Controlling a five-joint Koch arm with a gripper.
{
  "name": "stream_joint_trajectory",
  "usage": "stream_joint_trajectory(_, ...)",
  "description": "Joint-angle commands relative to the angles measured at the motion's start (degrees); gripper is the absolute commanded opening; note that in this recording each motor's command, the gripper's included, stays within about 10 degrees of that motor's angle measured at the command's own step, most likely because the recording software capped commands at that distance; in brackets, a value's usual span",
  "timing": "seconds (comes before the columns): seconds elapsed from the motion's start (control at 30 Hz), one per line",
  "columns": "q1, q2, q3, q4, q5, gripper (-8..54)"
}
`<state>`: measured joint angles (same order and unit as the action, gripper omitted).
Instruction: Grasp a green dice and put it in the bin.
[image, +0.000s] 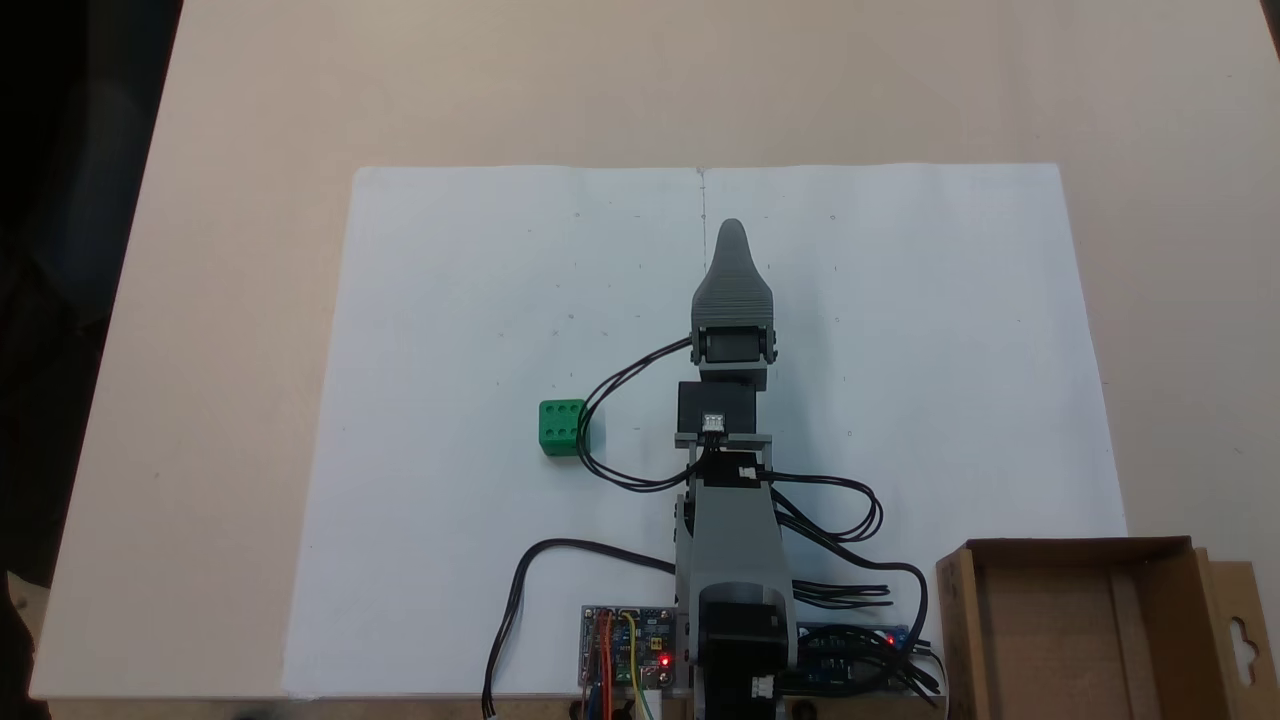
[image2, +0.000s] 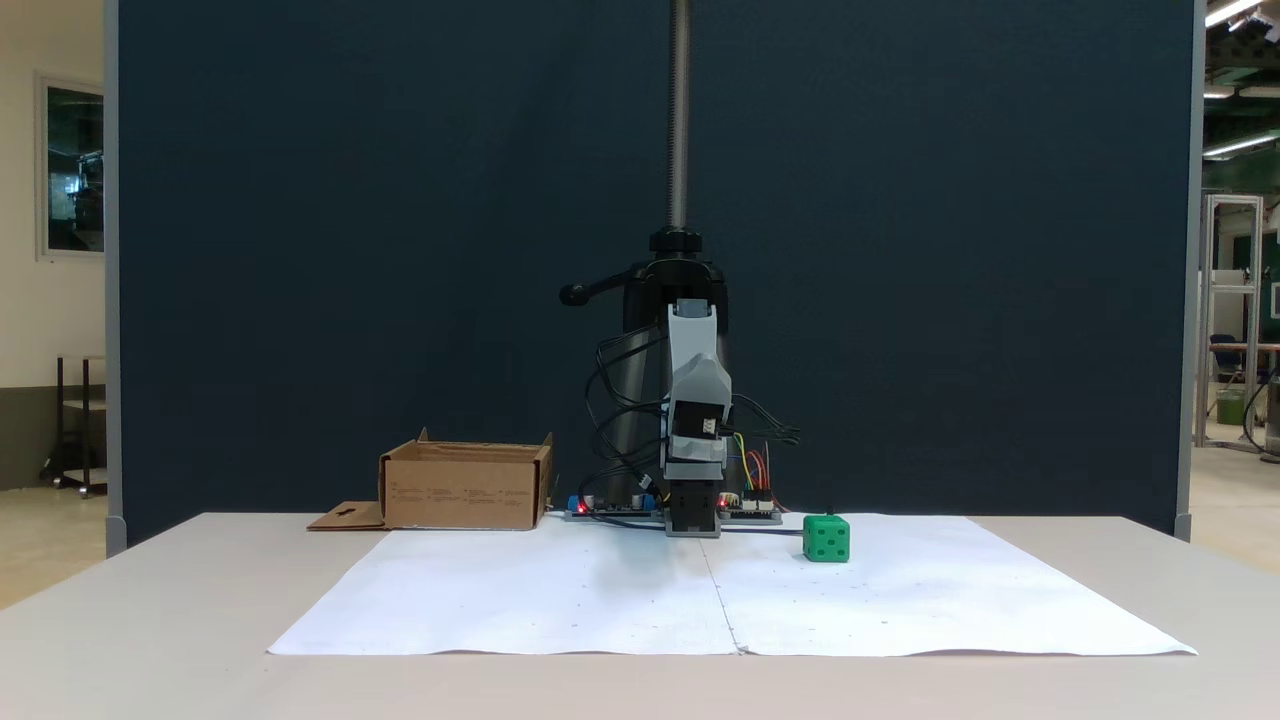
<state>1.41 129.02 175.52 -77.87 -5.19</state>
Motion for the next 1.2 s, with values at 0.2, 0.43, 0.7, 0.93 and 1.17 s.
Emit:
stream_joint_trajectory(0.2,0.53,6.33,-4.22,15.89,-4.83,40.3)
stream_joint_trajectory(0.43,0.97,6.33,-17.49,42.78,-4.22,40.5)
stream_joint_trajectory(0.7,0.7,6.33,-29.09,72.93,4.13,40.5)
stream_joint_trajectory(0.93,-1.14,6.15,-43.07,97.45,15.64,40.9)
stream_joint_trajectory(1.17,-5.54,5.1,-53.17,117.58,26.46,40.8)
